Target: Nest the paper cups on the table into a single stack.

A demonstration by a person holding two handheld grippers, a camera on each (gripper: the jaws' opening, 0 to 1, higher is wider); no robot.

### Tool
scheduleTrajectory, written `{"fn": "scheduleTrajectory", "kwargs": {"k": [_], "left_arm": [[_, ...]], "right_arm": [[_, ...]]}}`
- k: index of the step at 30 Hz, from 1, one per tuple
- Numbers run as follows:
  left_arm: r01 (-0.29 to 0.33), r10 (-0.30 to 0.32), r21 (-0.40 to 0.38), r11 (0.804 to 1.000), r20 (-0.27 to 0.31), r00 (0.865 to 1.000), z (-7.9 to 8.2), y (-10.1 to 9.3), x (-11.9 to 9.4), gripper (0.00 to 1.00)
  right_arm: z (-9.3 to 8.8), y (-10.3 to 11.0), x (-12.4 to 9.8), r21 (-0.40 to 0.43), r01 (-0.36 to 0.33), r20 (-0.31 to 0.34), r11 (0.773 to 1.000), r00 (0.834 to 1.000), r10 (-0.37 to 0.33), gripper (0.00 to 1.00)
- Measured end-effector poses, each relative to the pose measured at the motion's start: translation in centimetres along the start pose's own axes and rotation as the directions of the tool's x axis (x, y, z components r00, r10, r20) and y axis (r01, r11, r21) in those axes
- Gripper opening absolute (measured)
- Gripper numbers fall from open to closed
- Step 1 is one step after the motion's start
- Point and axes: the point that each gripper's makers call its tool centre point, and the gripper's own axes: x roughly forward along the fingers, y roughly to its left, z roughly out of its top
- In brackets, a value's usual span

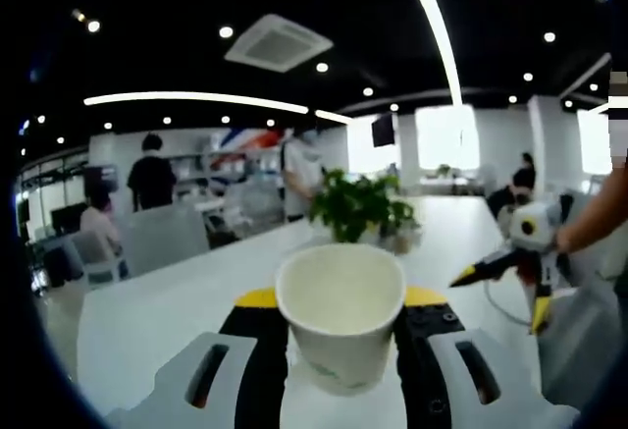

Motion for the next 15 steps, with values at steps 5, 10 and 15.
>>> {"fn": "scheduleTrajectory", "kwargs": {"k": [5, 10, 15], "left_arm": [[0.008, -0.008, -0.012, 1.000, 0.007, 1.000, 0.0, -1.5, -1.0, 0.40], [0.012, -0.012, -0.012, 1.000, 0.005, 1.000, -0.1, -2.9, -1.9, 0.40], [0.012, -0.012, -0.015, 1.000, 0.000, 1.000, -0.1, -3.8, -2.6, 0.40]], "right_arm": [[0.0, 0.3, -0.1, 0.000, 0.001, 0.002, 1.000, 1.000, -0.001, 1.00], [-0.1, 0.7, -0.3, -0.009, -0.004, 0.001, 1.000, 1.000, 0.004, 1.00], [-0.1, 0.8, -0.6, -0.015, -0.003, 0.002, 1.000, 1.000, 0.003, 1.00]]}}
